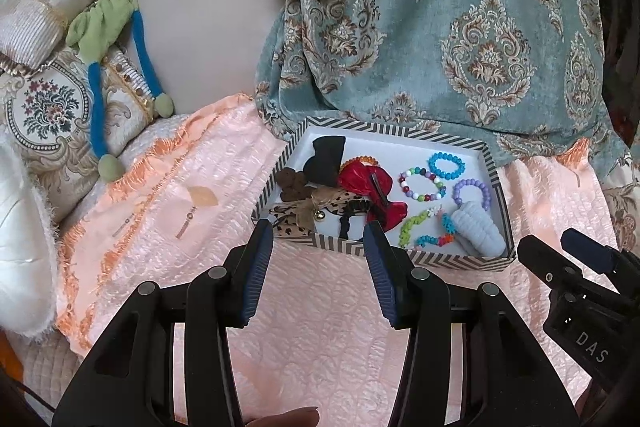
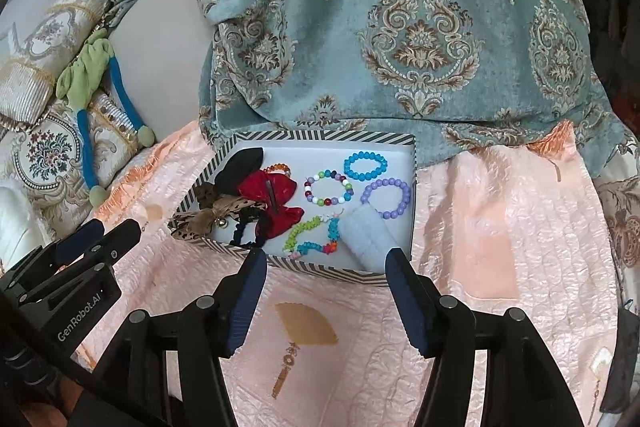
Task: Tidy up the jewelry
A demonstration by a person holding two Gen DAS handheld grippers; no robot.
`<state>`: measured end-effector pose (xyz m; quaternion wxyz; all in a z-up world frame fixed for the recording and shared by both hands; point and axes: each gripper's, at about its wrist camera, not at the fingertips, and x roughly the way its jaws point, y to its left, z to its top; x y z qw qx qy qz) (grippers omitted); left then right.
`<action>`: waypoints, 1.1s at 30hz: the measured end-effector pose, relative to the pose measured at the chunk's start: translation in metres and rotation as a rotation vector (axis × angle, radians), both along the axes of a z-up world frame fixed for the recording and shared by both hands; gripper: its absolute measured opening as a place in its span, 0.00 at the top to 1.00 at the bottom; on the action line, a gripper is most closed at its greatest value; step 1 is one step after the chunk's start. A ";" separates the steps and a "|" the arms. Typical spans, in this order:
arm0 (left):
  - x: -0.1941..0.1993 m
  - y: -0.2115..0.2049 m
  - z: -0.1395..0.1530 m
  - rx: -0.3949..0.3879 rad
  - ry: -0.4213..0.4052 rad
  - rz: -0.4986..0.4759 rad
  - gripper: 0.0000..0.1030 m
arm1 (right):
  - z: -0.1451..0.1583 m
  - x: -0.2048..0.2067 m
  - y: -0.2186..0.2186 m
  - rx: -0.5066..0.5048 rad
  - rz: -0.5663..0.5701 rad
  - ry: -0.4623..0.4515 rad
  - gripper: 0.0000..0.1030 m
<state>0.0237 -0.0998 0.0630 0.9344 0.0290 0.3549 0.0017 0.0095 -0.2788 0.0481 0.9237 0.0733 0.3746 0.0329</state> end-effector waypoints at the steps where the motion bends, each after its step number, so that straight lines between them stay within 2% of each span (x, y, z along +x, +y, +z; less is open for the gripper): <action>1: -0.001 0.000 0.000 -0.001 0.000 -0.001 0.55 | 0.000 0.000 0.000 0.000 0.001 0.001 0.42; 10: -0.004 -0.001 0.001 0.007 -0.008 0.008 0.55 | -0.001 -0.003 0.004 -0.004 0.011 -0.003 0.38; 33: -0.006 0.004 -0.004 0.014 -0.005 0.019 0.55 | -0.003 -0.004 0.012 -0.017 0.025 0.015 0.38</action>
